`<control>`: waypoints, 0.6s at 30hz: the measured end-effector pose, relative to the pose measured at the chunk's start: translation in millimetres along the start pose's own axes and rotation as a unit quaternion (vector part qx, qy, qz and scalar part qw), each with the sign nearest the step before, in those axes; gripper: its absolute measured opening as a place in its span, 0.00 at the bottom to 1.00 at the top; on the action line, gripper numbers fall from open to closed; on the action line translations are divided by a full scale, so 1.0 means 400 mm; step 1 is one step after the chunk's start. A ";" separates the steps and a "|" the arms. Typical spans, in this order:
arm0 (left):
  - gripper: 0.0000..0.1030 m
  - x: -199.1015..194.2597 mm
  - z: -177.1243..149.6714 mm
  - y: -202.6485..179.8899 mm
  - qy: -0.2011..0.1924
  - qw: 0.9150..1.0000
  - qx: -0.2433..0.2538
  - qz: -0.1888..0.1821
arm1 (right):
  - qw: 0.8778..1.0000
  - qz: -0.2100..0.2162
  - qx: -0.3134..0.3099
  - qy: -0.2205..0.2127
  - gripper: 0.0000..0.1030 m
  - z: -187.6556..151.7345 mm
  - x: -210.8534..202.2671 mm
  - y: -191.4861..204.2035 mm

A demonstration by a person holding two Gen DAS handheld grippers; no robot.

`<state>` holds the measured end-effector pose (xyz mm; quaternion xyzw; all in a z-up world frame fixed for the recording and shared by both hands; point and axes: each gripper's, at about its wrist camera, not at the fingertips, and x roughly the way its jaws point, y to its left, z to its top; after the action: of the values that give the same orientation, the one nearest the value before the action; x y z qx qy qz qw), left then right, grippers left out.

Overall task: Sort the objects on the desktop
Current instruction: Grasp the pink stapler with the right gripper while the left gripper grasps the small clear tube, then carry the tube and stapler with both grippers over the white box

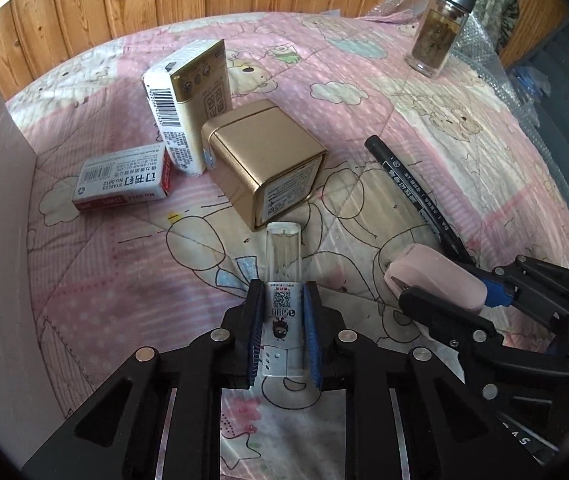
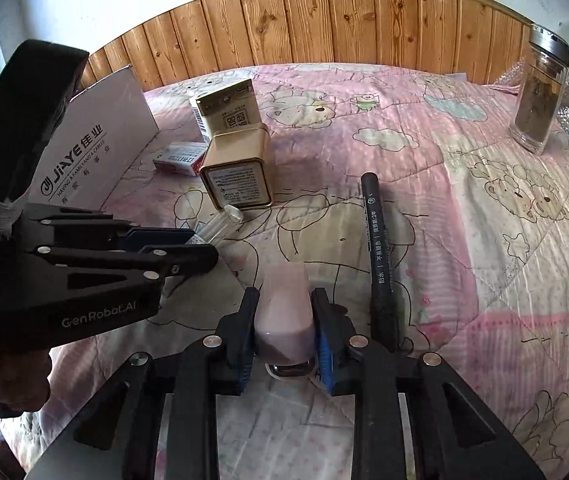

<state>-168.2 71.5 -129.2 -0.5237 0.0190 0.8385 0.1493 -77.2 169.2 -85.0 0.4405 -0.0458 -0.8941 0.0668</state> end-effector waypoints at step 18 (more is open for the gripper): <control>0.18 -0.177 -0.166 0.006 -0.020 0.992 -0.118 -0.040 | 1.000 0.005 0.007 0.001 0.26 -0.132 -0.174 0.022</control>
<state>-81.9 40.3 -96.7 -0.5208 -0.1039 0.8388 0.1200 7.4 170.4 -61.3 0.4414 -0.0545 -0.8931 0.0681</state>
